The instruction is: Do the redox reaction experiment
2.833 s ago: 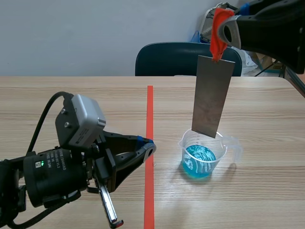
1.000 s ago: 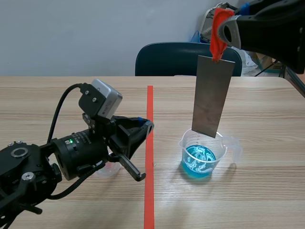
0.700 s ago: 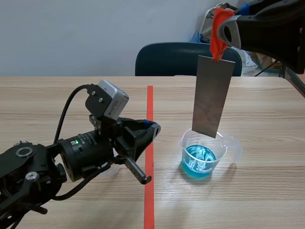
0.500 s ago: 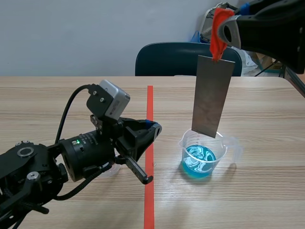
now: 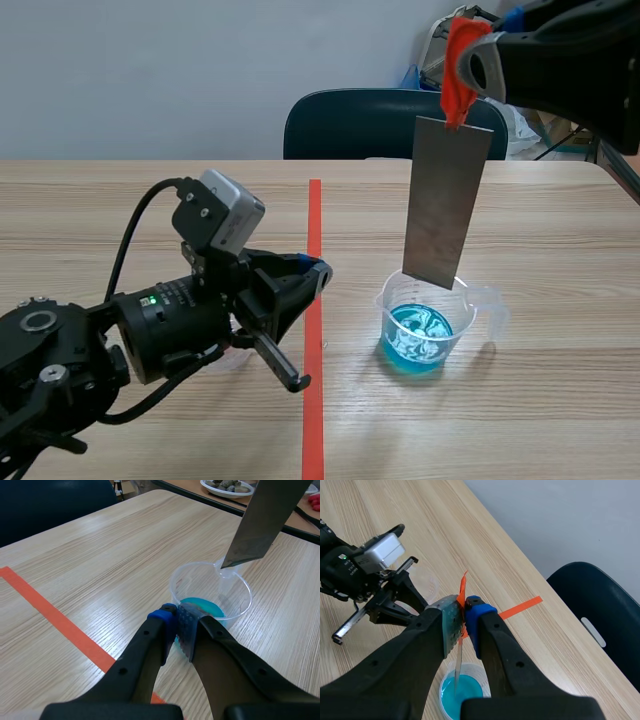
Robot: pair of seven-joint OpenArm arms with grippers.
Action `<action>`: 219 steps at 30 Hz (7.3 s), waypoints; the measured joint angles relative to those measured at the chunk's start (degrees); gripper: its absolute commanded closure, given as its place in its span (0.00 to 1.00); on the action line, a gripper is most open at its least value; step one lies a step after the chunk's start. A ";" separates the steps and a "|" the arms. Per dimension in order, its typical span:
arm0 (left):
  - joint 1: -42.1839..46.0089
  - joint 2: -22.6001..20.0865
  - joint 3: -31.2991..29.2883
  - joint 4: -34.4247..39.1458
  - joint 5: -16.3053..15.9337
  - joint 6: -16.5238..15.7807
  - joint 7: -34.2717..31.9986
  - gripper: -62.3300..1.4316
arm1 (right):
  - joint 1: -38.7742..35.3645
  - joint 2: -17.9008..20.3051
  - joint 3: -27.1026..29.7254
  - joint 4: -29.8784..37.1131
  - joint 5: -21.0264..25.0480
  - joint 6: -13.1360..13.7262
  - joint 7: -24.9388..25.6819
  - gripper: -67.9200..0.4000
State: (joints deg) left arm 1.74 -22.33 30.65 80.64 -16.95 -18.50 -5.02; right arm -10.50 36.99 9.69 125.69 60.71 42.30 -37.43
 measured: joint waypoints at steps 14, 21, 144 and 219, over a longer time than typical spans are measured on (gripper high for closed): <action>16.83 -8.85 -10.73 16.61 0.17 -0.20 -6.23 0.35 | 0.00 0.00 0.00 0.00 -0.02 0.00 0.00 0.99; 26.14 -12.22 -16.44 17.99 0.35 -0.17 -18.64 0.00 | 0.00 0.00 0.00 0.00 0.00 0.00 0.00 0.99; 62.55 -15.78 -43.17 18.14 4.72 8.02 -32.94 0.00 | 0.00 0.00 0.00 0.00 -0.02 0.00 -0.15 0.99; 62.55 -15.78 -43.17 18.14 4.90 8.00 -32.92 0.00 | 36.52 -25.73 -46.01 -24.22 -13.27 -2.40 -4.72 0.98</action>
State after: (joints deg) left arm 64.29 -38.11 -12.51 98.78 -12.05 -10.50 -37.93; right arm 26.02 11.27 -36.32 101.47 47.44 39.90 -42.15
